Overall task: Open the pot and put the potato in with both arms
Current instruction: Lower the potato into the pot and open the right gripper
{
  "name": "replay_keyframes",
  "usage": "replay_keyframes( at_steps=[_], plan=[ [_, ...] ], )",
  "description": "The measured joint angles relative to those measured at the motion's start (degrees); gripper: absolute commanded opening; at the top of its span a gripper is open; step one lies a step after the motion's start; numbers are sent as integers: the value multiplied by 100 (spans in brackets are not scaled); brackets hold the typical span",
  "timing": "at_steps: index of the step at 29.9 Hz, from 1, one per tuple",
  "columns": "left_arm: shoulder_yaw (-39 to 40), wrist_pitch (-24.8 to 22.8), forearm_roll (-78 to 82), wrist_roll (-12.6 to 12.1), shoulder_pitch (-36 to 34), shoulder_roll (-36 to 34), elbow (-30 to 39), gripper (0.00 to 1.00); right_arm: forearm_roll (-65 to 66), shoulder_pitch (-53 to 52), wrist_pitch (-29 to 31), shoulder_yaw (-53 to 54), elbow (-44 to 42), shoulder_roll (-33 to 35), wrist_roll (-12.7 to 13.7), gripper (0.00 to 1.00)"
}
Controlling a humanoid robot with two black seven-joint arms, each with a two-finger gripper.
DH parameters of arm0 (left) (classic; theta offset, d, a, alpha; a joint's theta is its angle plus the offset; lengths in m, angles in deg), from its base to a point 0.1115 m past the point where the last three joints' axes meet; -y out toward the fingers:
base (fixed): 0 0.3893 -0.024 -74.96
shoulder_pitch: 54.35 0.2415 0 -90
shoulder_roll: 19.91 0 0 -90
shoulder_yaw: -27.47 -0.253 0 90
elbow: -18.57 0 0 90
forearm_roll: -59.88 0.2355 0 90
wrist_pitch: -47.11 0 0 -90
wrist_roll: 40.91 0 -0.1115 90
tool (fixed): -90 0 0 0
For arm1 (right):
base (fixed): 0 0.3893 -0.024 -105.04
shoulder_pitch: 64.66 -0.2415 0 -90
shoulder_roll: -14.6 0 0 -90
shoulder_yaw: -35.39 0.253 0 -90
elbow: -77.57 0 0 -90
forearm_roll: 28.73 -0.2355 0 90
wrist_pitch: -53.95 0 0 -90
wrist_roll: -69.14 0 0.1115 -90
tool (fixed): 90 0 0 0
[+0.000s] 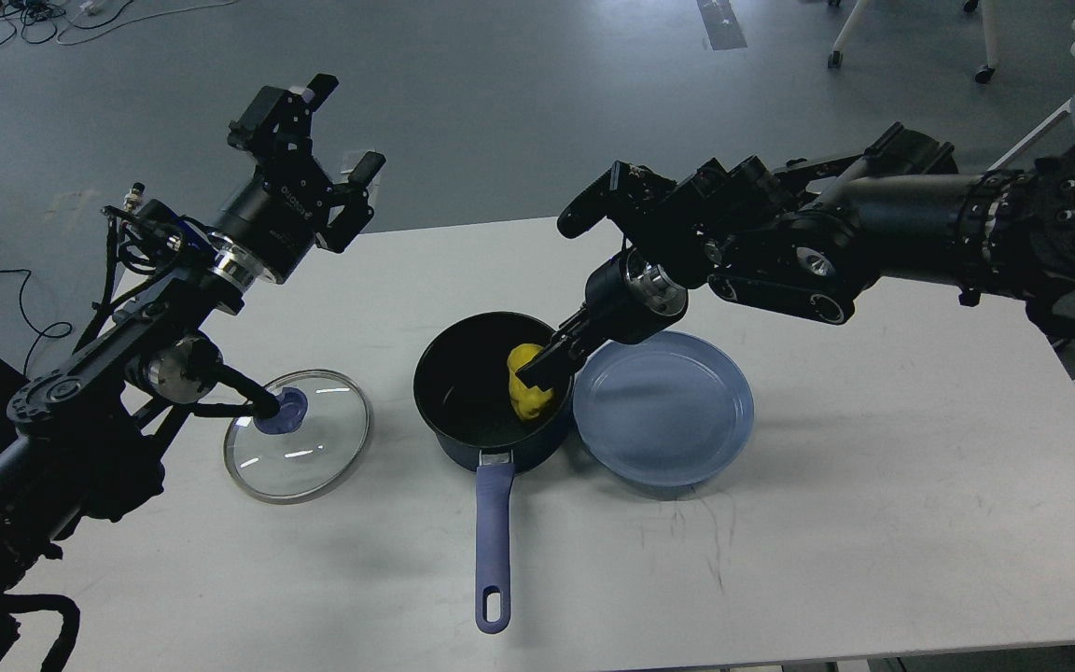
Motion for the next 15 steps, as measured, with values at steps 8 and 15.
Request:
replay_keyframes(
  at_steps=[8,15],
  plan=[
    [0,-5,0,0,0,0,0,98,-175,-106,12,47,76,0,0,94],
    [-11,-87,0,0,-98,-5,0,98,-693,-175,42,668,317,794,0,96]
  ],
)
